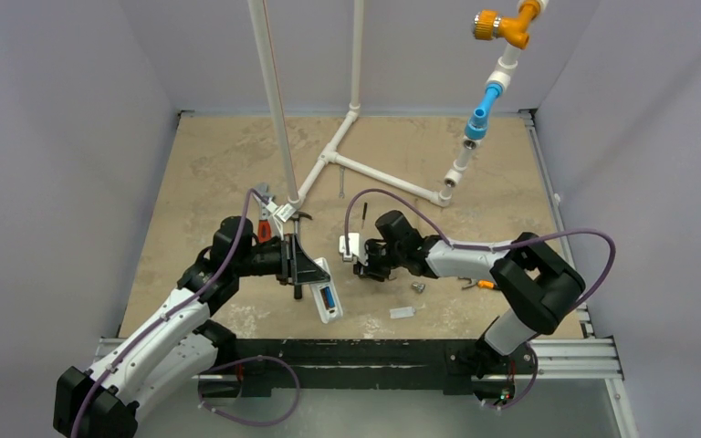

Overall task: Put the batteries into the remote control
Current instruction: Pick up the battery from the center of the board.

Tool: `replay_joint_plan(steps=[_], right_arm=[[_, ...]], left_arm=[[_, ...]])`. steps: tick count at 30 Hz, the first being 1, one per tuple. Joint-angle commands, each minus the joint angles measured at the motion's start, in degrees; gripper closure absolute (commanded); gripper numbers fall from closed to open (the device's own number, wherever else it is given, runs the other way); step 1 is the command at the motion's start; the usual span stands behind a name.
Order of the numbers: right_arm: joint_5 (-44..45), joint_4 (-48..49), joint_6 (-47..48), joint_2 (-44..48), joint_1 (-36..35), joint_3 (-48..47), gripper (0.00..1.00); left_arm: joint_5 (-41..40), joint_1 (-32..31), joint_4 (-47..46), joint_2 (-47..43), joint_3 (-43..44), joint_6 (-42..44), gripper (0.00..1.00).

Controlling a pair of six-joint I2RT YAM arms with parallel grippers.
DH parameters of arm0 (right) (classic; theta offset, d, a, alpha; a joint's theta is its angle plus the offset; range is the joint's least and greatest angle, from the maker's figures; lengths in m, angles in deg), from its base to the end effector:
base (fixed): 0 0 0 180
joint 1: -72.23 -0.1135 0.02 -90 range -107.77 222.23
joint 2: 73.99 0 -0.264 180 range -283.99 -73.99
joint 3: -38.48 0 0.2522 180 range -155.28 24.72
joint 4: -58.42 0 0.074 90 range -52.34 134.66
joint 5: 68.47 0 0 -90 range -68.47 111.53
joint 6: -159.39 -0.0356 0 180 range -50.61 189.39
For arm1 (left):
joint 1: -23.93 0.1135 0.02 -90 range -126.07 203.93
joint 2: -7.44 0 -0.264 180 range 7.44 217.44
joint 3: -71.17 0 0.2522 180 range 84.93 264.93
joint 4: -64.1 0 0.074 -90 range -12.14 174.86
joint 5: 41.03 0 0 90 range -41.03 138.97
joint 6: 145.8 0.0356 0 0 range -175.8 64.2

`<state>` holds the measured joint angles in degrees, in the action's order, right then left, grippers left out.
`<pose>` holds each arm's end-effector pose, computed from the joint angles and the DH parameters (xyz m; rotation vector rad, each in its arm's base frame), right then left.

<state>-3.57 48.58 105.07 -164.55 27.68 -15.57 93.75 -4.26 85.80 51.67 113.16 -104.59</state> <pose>0.2022 0.2203 0.1506 -1.6754 1.6632 0.5947 0.1411 -0.1041 0.2475 0.1840 2.2409 -1.5792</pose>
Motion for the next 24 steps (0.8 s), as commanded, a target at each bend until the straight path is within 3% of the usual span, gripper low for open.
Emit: replay_joint_plan(steps=[1,16,24], right_arm=[[-0.97,-2.34,-2.35,-1.01,0.35,-2.58,0.67],[-2.55,-8.66,-16.52,0.58,0.18,-2.72,0.75],[1.14,-8.88,-21.96,2.07,0.09,-2.45,0.69]], left_arm=[[1.28,0.26,-1.17,-0.96,0.26,0.98,1.00],[1.28,0.27,-1.39,-0.74,0.07,0.86,1.00],[1.51,0.31,-1.94,-0.24,0.23,0.65,1.00]])
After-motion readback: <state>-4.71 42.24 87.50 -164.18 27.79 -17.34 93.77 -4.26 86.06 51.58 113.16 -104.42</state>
